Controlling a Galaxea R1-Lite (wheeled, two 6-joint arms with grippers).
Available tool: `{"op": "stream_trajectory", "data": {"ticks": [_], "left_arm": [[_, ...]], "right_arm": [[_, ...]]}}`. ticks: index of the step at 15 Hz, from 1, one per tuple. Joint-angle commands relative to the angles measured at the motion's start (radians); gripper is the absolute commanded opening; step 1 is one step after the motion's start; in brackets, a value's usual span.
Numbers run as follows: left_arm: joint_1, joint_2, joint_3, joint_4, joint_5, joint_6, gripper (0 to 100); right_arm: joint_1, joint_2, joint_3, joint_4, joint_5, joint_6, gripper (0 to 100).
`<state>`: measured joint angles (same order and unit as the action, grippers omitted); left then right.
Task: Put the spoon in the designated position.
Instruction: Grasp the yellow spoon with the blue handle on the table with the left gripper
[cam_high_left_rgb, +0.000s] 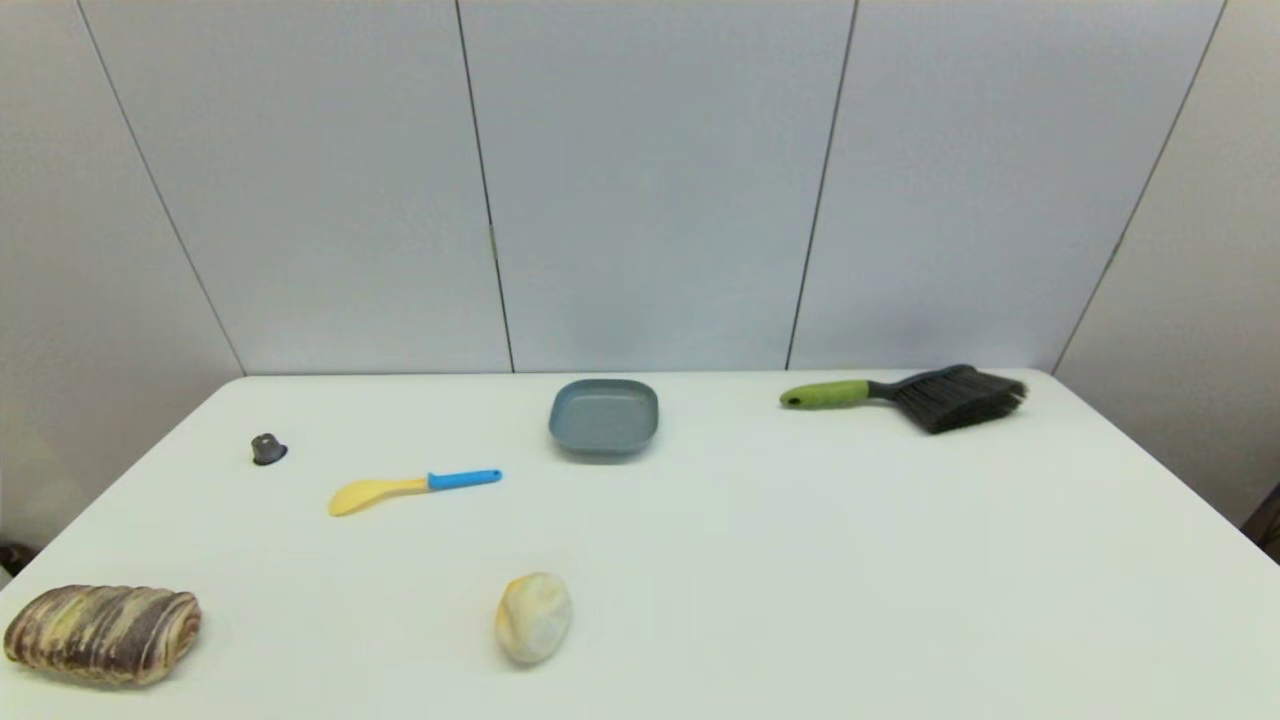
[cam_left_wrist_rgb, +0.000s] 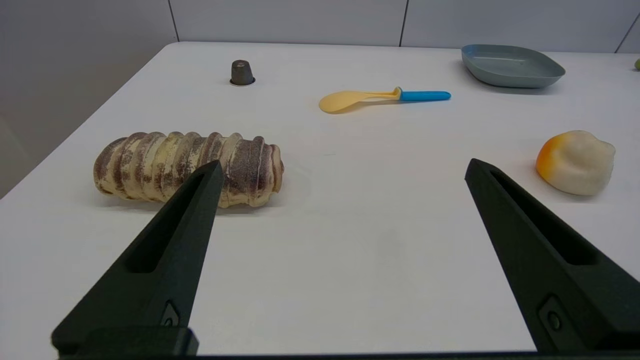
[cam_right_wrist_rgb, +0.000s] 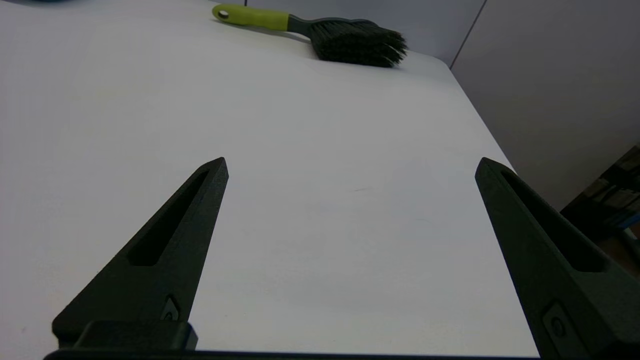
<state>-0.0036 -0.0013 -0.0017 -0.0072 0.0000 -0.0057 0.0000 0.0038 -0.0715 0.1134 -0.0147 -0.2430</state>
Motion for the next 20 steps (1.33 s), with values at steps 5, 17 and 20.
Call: {"op": "stream_trajectory", "data": {"ticks": [5, 17, 20], "left_arm": [[0.001, 0.001, 0.000, 0.000, 0.000, 0.000, 100], [0.001, 0.001, 0.000, 0.000, 0.000, 0.000, 100], [0.001, 0.001, 0.000, 0.001, 0.000, 0.000, 100]], "right_arm": [[0.000, -0.002, 0.025, 0.002, 0.075, 0.083, 100], [0.000, -0.002, 0.027, -0.001, 0.012, 0.246, 100], [0.000, -0.002, 0.027, -0.001, 0.012, 0.246, 100]]}}
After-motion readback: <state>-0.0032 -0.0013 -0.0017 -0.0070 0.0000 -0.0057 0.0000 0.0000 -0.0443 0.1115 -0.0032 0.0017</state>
